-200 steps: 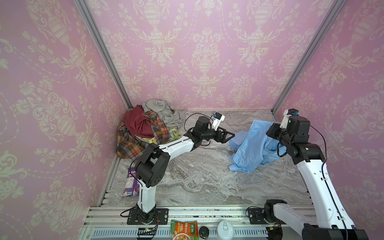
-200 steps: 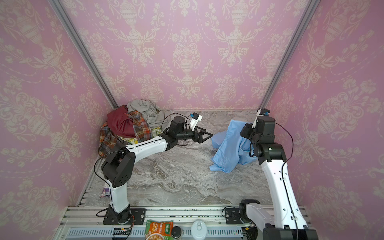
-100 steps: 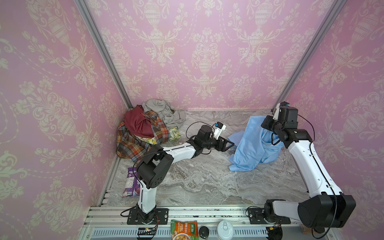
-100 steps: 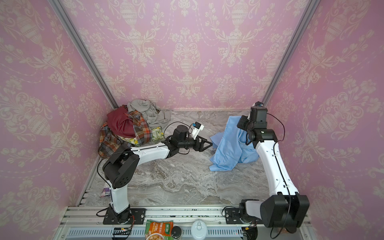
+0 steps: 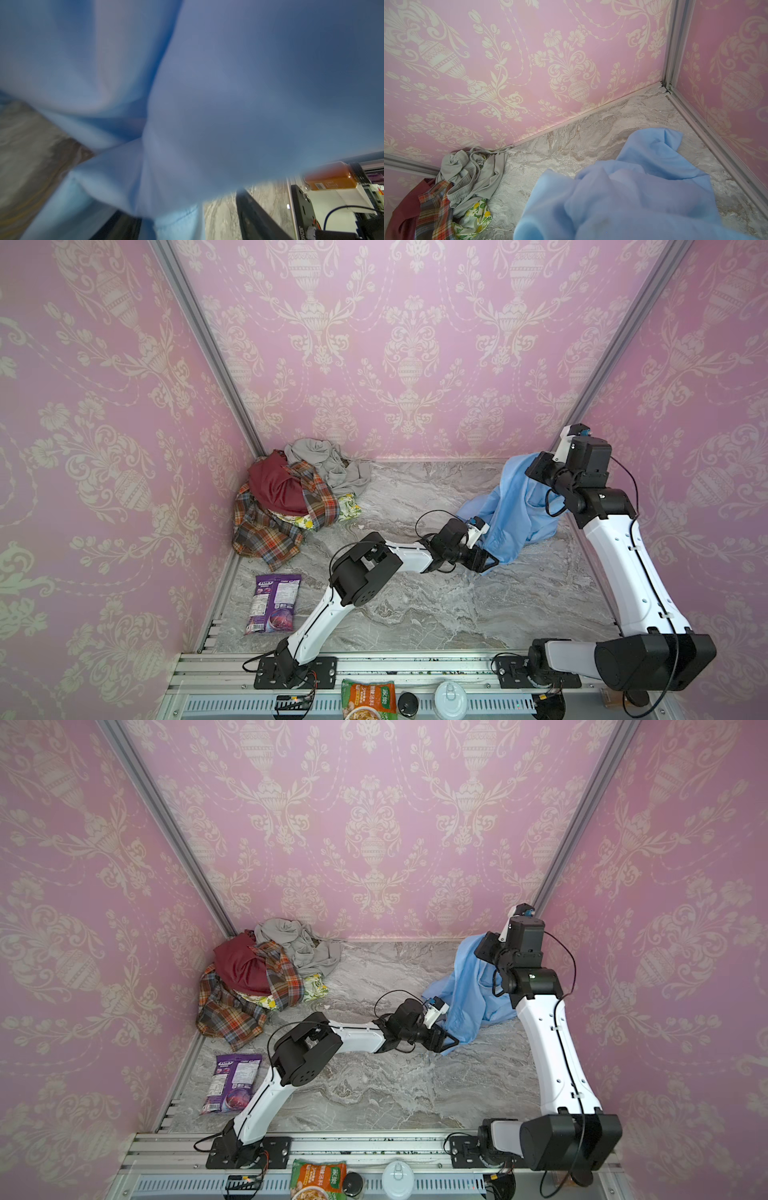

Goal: Pick out a specific cloth from the pile

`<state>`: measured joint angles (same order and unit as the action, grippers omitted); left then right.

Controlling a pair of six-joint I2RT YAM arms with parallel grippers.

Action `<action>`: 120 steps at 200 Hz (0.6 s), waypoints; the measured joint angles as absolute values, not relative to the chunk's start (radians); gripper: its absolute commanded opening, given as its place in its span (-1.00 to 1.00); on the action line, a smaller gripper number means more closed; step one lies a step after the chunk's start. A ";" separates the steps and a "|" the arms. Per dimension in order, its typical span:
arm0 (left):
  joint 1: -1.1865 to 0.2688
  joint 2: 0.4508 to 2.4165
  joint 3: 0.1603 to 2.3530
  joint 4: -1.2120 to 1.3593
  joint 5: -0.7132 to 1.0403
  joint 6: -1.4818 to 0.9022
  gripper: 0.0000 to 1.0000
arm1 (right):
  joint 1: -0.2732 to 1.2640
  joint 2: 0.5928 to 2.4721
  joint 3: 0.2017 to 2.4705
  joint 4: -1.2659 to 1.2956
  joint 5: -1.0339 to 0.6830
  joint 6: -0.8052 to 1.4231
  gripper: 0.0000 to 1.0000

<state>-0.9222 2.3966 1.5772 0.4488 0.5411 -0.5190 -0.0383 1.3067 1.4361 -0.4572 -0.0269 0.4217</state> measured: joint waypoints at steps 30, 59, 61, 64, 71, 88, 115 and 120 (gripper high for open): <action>-0.932 2.462 1.703 0.492 0.529 -0.594 0.66 | -0.037 1.266 1.402 -0.457 -0.027 0.423 -1.00; -0.926 2.449 1.684 0.574 0.514 -0.629 0.79 | -0.037 1.218 1.359 -0.461 -0.019 0.422 -1.00; -0.925 2.448 1.678 0.581 0.513 -0.631 0.79 | -0.037 1.216 1.355 -0.461 -0.018 0.422 -1.00; -0.924 2.442 1.665 0.588 0.513 -0.632 0.79 | -0.037 1.213 1.351 -0.461 -0.018 0.422 -1.00; -0.921 2.431 1.635 0.605 0.513 -0.638 0.81 | -0.037 1.207 1.338 -0.459 -0.015 0.422 -1.00; -0.908 2.394 1.542 0.655 0.518 -0.646 0.84 | -0.037 1.201 1.305 -0.458 -0.012 0.423 -1.00; -0.873 2.340 1.411 0.738 0.530 -0.654 0.84 | -0.037 1.201 1.249 -0.456 -0.012 0.423 -1.00; -0.866 2.332 1.390 0.756 0.536 -0.659 0.84 | -0.037 1.201 1.238 -0.456 -0.012 0.423 -1.00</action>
